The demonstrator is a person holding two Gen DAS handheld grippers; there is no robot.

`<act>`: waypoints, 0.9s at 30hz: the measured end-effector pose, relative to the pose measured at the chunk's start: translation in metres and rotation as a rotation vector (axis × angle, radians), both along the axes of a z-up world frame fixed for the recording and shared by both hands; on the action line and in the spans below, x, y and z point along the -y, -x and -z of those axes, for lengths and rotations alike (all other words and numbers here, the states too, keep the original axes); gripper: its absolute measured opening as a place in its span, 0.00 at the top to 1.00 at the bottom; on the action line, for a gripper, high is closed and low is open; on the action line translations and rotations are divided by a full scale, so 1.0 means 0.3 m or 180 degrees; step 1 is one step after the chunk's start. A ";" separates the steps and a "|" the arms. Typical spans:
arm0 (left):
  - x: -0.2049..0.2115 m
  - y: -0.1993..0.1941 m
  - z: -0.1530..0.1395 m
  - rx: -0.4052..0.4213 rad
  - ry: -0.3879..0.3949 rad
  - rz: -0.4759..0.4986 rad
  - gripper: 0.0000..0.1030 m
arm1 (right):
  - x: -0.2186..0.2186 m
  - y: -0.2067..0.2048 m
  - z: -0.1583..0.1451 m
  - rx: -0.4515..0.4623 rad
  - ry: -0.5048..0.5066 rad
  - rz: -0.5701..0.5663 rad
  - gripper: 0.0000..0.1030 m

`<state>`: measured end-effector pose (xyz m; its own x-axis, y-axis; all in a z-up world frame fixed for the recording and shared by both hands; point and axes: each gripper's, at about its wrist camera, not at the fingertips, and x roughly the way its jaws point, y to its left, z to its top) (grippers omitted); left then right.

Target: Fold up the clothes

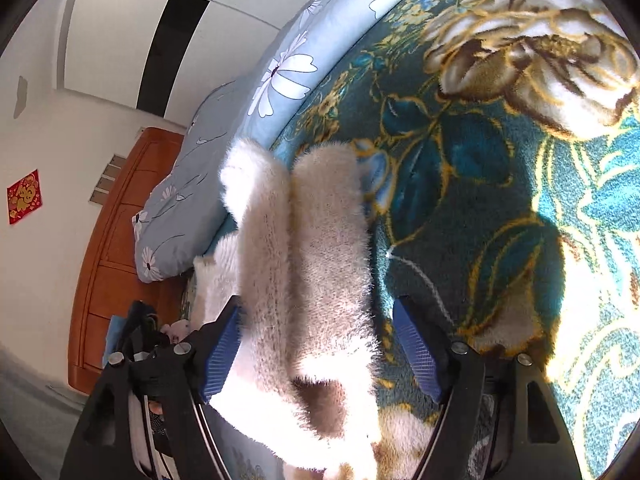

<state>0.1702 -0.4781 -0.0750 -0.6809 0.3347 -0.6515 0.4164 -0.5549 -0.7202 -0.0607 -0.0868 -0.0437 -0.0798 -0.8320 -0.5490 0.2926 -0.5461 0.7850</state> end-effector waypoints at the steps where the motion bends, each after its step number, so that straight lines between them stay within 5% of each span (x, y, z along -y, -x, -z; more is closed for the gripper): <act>1: 0.004 0.003 0.004 -0.0027 -0.0024 0.0003 0.26 | 0.014 0.001 0.003 -0.0018 -0.0009 -0.0011 0.26; 9: 0.000 0.026 0.002 -0.0107 -0.0011 0.0006 0.29 | 0.117 -0.003 0.011 -0.0195 -0.0164 -0.0080 0.27; 13: -0.023 0.019 -0.023 -0.0046 0.0127 -0.0045 0.51 | 0.098 -0.020 -0.001 -0.0136 -0.0193 0.0063 0.52; 16: -0.039 -0.019 -0.067 -0.0053 0.0154 -0.0098 0.60 | 0.082 -0.062 -0.046 -0.0161 -0.0137 0.0068 0.61; 23: -0.119 -0.288 -0.178 -0.0200 0.0106 0.0061 0.63 | 0.006 -0.281 -0.181 -0.0257 -0.0119 -0.0238 0.63; 27: -0.175 -0.425 -0.152 -0.0187 0.0128 0.0122 0.63 | -0.045 -0.427 -0.148 -0.0231 -0.0170 -0.0464 0.63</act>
<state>0.2977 -0.4255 -0.0296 -0.7054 0.3356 -0.6243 0.3519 -0.5987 -0.7195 0.0673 -0.0735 0.0009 -0.0013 -0.8075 -0.5899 0.4266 -0.5340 0.7300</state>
